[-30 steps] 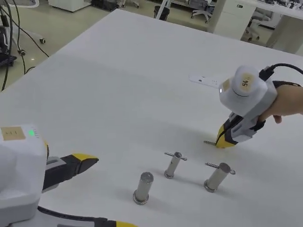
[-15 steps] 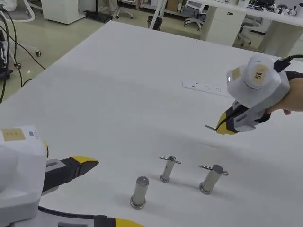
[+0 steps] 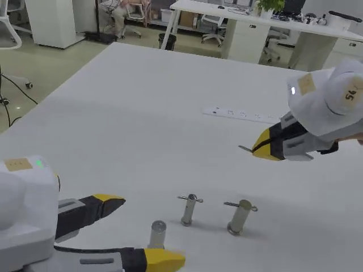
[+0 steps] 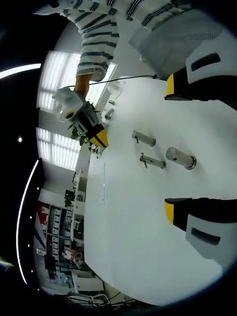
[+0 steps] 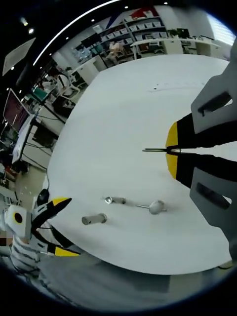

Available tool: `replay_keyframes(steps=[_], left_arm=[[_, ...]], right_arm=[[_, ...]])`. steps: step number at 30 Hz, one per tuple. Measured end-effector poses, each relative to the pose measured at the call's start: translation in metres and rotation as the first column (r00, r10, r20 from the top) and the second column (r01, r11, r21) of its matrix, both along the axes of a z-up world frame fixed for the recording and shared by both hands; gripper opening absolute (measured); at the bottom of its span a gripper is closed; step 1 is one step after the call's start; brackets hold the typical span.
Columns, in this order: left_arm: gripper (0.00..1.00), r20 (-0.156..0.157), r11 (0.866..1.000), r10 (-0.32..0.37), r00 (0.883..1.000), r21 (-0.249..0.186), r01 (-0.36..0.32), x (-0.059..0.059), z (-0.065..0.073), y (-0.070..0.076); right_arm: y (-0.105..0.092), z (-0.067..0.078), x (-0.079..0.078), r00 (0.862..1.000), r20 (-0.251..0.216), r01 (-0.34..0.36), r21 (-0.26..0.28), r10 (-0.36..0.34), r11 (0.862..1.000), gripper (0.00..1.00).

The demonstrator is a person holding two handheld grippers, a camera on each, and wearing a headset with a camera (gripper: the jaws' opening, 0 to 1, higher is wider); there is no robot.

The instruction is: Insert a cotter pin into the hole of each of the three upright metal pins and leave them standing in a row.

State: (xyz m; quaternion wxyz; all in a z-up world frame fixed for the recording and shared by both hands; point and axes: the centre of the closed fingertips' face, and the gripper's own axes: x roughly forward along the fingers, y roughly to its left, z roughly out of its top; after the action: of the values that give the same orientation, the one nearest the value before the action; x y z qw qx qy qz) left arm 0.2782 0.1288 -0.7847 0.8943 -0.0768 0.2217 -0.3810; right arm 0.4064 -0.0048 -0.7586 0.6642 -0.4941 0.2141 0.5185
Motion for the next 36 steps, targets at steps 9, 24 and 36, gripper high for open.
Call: replay_keyframes(steps=[9, 24, 36], left_arm=[[0.64, 0.055, 0.999, 0.021, 0.998, -0.045, -0.018, 0.02, 0.028, -0.008], [0.32, -0.134, 0.984, -0.065, 0.989, -0.173, 0.042, 0.025, 0.032, -0.053], [0.14, -0.201, 0.966, -0.076, 0.977, -0.259, 0.022, 0.024, 0.037, -0.068]], right_arm=[[0.018, 0.007, -0.037, 0.998, 0.029, -0.05, 0.1, 0.048, 0.994, 0.02], [0.048, 0.006, -0.083, 0.996, 0.043, -0.088, 0.218, 0.08, 0.972, 0.02], [0.057, -0.004, -0.108, 0.99, 0.039, -0.137, 0.208, 0.132, 0.968, 0.02]])
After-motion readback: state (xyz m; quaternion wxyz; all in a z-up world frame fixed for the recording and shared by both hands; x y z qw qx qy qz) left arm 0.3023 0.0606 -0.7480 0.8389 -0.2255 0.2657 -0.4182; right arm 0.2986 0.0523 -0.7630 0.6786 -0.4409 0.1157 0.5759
